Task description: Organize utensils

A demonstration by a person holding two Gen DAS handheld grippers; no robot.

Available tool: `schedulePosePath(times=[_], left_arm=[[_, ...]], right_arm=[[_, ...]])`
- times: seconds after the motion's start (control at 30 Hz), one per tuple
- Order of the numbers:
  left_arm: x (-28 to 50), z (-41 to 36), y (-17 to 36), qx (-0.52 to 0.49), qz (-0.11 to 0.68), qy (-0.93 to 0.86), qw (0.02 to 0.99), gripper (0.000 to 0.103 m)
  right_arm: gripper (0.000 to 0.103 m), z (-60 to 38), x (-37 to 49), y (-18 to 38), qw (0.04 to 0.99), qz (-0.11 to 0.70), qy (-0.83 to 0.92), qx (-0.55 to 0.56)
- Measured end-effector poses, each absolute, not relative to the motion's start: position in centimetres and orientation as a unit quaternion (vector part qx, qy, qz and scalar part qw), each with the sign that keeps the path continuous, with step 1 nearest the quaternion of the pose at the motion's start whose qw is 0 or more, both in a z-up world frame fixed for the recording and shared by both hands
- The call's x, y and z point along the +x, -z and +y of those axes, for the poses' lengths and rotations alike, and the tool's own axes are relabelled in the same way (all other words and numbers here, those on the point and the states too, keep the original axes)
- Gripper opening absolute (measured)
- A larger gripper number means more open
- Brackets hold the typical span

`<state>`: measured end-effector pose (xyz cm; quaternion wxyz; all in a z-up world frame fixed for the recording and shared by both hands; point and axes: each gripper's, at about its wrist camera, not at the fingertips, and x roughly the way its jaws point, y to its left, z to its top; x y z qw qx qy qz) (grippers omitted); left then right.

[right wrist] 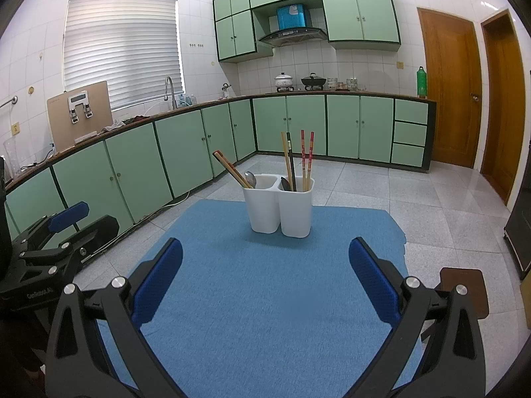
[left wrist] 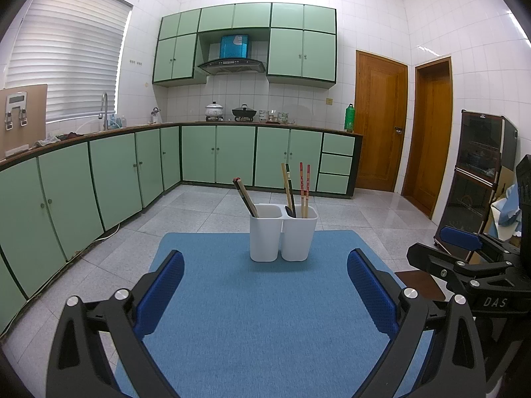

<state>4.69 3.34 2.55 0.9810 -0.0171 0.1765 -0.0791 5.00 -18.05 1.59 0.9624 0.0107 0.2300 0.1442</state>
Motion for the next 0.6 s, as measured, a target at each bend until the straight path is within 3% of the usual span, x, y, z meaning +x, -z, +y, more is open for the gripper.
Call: schedulePosePath(times=[0.6], left_arm=[[4.96, 3.62, -2.48, -0.014, 0.184, 0.077, 0.980, 0.097]], right_arm=[[0.097, -18.04, 5.28, -1.24, 0.961, 0.234, -0.144, 0.011]])
